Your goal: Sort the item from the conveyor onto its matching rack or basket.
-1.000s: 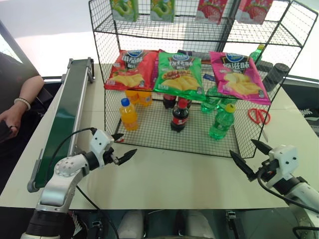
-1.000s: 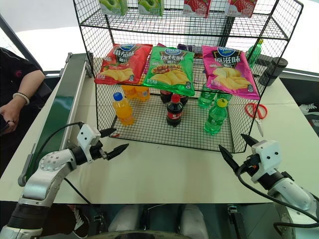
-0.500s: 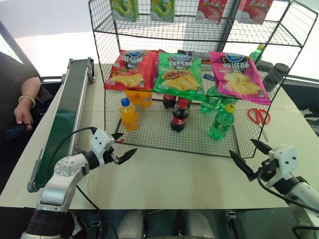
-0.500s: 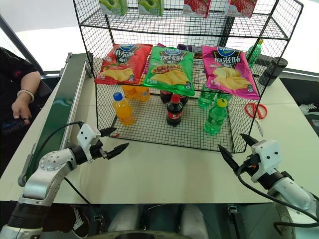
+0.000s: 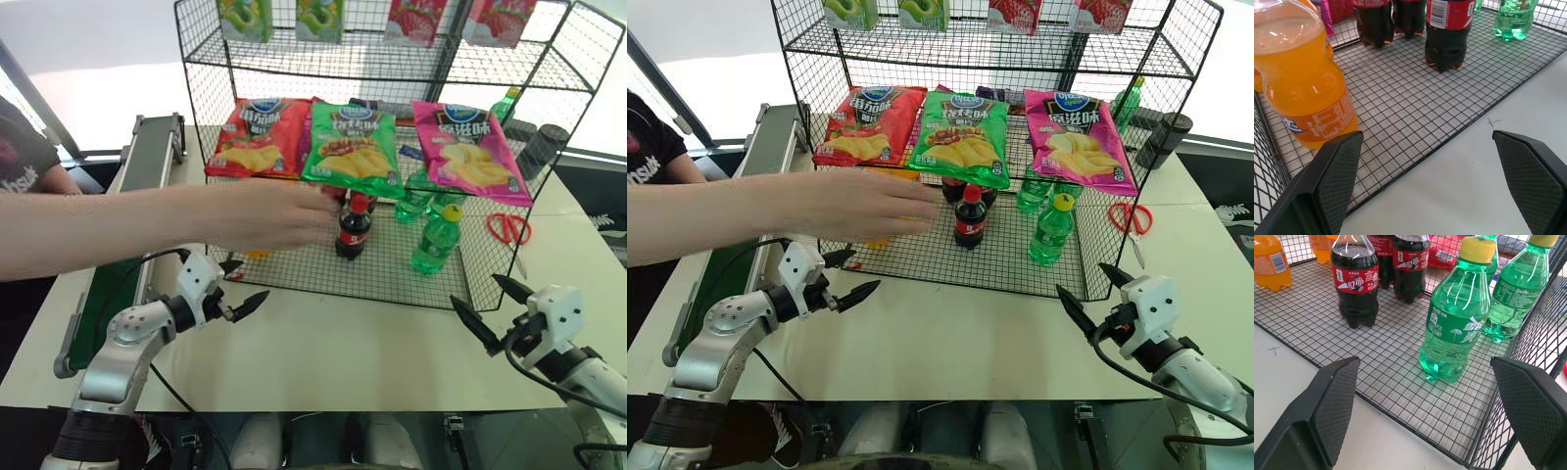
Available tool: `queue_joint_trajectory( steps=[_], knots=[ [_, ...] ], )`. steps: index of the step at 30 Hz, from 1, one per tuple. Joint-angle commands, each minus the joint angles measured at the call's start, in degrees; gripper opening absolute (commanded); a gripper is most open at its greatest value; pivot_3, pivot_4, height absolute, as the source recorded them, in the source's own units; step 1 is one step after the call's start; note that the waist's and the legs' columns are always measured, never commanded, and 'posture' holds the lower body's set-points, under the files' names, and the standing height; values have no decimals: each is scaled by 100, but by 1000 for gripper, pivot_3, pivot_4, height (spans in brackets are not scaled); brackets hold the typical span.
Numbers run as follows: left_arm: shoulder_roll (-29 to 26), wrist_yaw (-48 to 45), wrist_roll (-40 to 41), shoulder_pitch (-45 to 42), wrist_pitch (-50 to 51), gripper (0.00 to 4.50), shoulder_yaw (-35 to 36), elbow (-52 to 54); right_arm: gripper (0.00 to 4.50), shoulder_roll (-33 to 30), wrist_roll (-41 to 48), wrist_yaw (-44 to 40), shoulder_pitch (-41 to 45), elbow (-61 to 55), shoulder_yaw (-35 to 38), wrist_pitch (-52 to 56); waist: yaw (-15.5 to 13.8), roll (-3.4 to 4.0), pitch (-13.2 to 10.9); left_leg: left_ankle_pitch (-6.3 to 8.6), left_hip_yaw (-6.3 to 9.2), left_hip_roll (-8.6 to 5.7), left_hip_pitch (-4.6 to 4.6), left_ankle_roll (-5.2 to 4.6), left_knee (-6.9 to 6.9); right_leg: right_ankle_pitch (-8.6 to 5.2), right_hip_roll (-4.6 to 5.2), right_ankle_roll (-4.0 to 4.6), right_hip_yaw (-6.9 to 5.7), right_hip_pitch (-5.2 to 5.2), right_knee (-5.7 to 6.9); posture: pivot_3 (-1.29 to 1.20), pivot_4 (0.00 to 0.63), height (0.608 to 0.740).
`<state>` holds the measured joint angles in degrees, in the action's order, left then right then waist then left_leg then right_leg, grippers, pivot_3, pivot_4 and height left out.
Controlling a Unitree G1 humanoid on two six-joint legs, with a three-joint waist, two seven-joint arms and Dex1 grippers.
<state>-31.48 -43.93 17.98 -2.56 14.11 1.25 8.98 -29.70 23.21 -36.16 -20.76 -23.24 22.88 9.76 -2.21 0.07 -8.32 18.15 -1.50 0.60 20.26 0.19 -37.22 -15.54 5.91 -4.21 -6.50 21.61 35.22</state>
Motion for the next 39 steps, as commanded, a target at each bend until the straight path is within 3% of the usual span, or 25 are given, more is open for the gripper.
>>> queue_joint_trajectory(
  steps=[1, 17, 39],
  knots=[
    [-1, -28, -7, -71, -153, 4500, 69, 36, 4447, 24, 1, -16, 52, 9, 34, -165, 0, 0, 0, 0, 0, 0, 0, 0, 0, 0, 0, 0, 0, 0, 0, 0, 150, 732],
    [-4, -26, -23, -150, -203, 4500, 59, -63, 4447, 68, -43, -152, 49, 433, 2, -590, 1, 0, 0, 0, 0, 1, 0, 0, 0, 0, -1, 0, 0, 0, 0, 0, 150, 732],
    [31, 16, -49, -114, -230, 4500, 76, -46, 4447, 20, -24, 24, 169, 187, -121, -379, 1, 0, 0, 0, 0, 1, 0, 0, 0, 0, -1, 0, 0, 0, 0, 0, 150, 732]
  ],
)
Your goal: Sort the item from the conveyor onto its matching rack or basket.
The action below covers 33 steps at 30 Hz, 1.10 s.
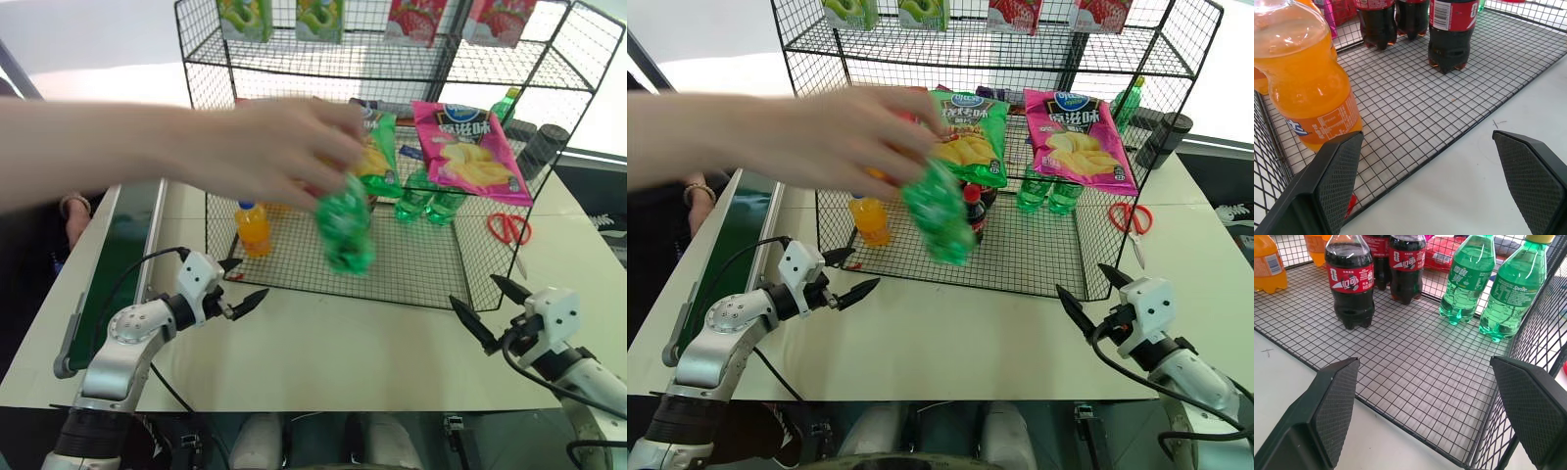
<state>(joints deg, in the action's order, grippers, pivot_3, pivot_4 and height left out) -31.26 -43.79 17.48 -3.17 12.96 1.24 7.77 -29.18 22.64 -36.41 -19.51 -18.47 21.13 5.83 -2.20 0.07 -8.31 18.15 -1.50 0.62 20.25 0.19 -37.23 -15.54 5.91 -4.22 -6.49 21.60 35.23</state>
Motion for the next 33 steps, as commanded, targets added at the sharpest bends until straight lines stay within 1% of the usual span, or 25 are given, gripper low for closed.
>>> queue_joint_trajectory(
  steps=[1, 11, 21, 26, 33],
  knots=[
    [8, 6, 2, -45, -112, 4500, 78, 85, 4447, -38, 37, 62, 50, -314, 49, 36, 0, 0, 0, 0, 0, 0, 0, 0, 0, 0, 0, 0, 0, 0, 0, 0, 150, 732],
    [-20, 37, 45, 44, -78, 4500, 154, 173, 4447, -61, 61, 122, 175, -470, -5, 242, 0, 0, 0, 0, 0, 0, 0, 0, 0, 0, 0, 0, 0, 0, 0, 0, 150, 732],
    [-30, 171, 189, 303, 53, 4500, 375, 463, 4447, -106, 66, -30, 420, -309, -92, 238, 3, 0, 0, 0, 0, 0, 0, 0, 0, 0, 0, 0, 0, 0, 0, 0, 150, 732],
    [45, 369, 320, 449, 178, 4500, 584, 659, 4447, -134, 36, -86, 729, -194, -269, 301, 4, 0, 0, 0, 0, 1, 0, 0, 0, 0, 0, 0, 0, 0, 0, 0, 150, 732],
    [251, 617, 919, 774, 364, 4500, 1256, 939, 4447, -202, 32, -172, 1132, -77, -497, 397, 4, -1, 0, 0, 1, 1, 1, 0, 0, 1, 0, 1, 0, 1, 0, 0, 150, 732]
  ],
)
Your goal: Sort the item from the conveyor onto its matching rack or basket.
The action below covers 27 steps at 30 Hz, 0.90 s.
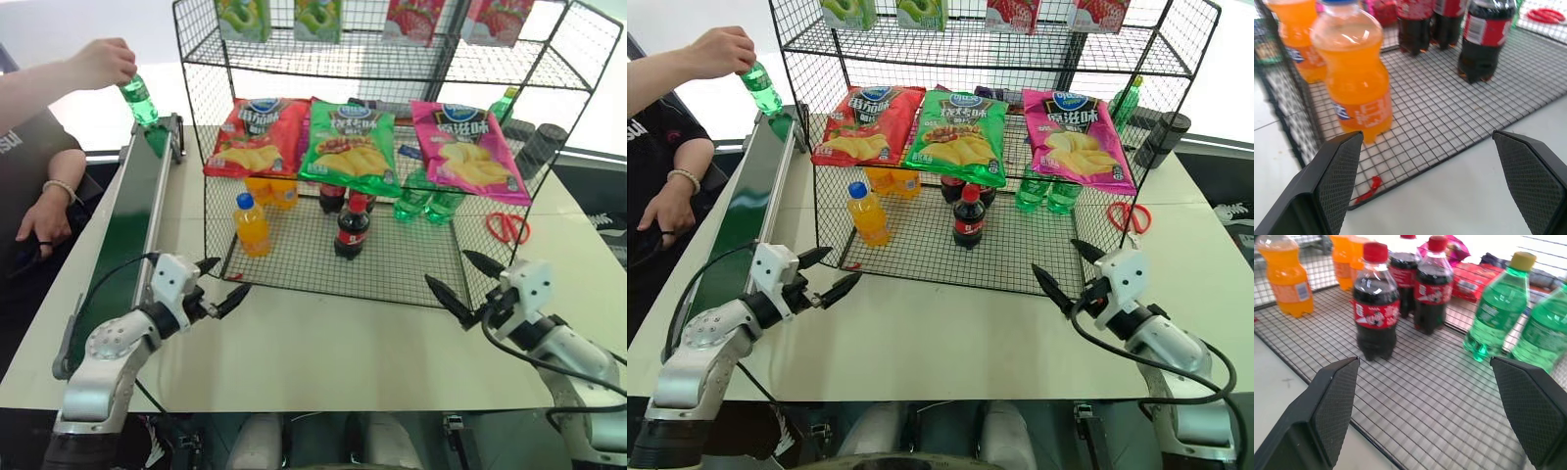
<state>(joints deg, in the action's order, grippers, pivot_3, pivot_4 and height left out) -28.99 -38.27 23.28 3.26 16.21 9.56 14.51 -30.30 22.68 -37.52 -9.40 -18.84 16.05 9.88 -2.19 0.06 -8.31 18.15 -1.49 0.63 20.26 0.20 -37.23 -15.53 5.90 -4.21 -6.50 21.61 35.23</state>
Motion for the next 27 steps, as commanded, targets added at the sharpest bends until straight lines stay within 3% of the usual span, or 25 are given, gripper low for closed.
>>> queue_joint_trajectory(
  steps=[1, 9, 20, 27],
  knots=[
    [39, 69, 424, 179, 47, 4500, 529, 276, 4447, -98, 31, -84, 147, -17, 2, -14, 3, 0, 0, 0, 0, 0, 0, 0, 0, 0, 0, 0, 0, 0, -1, 0, 150, 732],
    [460, 590, 1055, 287, 10, 4500, 1446, 130, 4447, -63, 25, -241, 229, 65, -107, -91, 1, -6, 1, 0, 1, 0, 0, 0, -2, 0, 0, 0, -1, -2, -1, 0, 150, 732],
    [608, 2064, 359, -275, -645, 4500, 2152, -948, 4447, 46, 35, -189, 219, -267, -423, -31, 0, -23, 7, 0, 1, 0, 0, 0, -2, 0, -4, 0, -2, -2, 0, 0, 150, 732],
    [611, 2363, -19, -496, -809, 4500, 2003, -1317, 4447, 89, 104, -50, 242, -601, -698, 165, -2, -30, 9, 0, 1, 0, 0, 1, -2, 1, -4, -2, -3, -1, 0, 0, 150, 732]
  ],
)
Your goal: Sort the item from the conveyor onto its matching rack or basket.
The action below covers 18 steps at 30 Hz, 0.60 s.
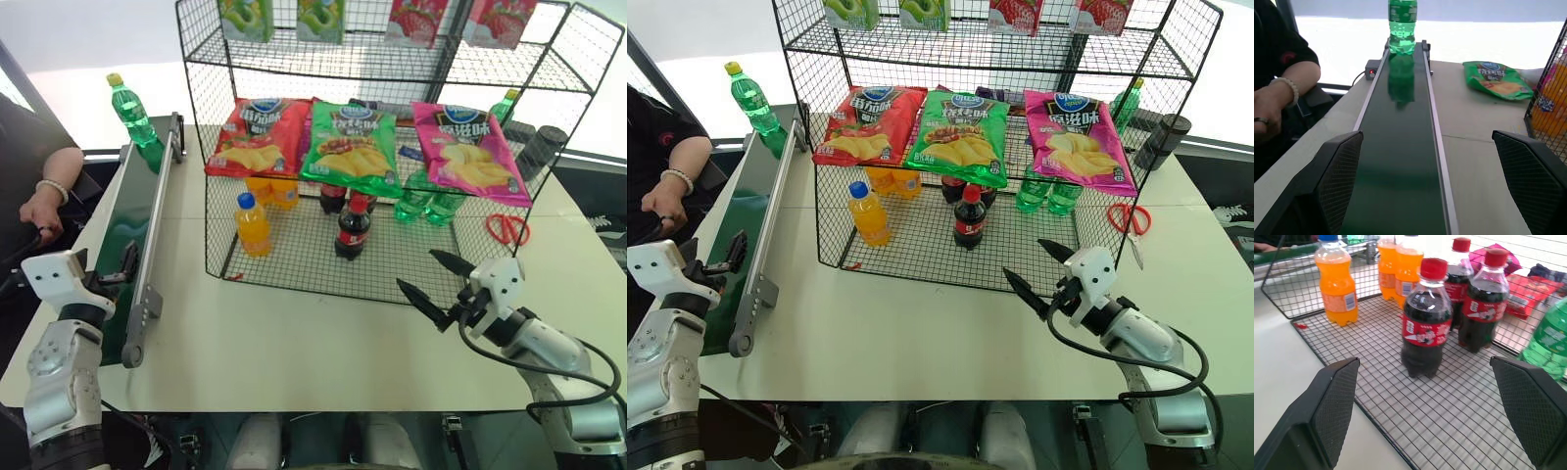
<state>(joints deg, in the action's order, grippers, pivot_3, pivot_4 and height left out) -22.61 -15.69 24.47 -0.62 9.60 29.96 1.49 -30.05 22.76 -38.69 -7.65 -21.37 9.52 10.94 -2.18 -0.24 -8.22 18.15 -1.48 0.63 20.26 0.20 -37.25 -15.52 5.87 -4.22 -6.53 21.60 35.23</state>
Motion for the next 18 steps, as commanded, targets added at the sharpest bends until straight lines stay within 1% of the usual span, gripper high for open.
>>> queue_joint_trajectory(
  steps=[1, 10, 18],
  knots=[
    [-12, 127, -171, -137, -152, 4500, -61, -38, 4447, 80, 103, 94, 76, -383, -82, 95, -3, 0, 0, 0, 1, 0, 0, 0, 0, 0, 0, 0, -1, 0, 0, 0, 150, 732],
    [122, 405, -358, -287, -341, 4500, -80, -197, 4447, 182, 141, 166, 14, -819, -416, 339, 6, -6, 2, 0, 1, 0, 0, 1, 1, 0, 1, -1, -1, 1, 0, 0, 150, 732],
    [218, 675, -445, -416, -473, 4500, -99, -396, 4447, 264, -58, 244, -91, -1164, -1045, 476, -1, -19, 7, 0, 2, 2, 2, 1, 1, 0, 1, -1, -2, 2, 0, 0, 150, 732]
  ],
)
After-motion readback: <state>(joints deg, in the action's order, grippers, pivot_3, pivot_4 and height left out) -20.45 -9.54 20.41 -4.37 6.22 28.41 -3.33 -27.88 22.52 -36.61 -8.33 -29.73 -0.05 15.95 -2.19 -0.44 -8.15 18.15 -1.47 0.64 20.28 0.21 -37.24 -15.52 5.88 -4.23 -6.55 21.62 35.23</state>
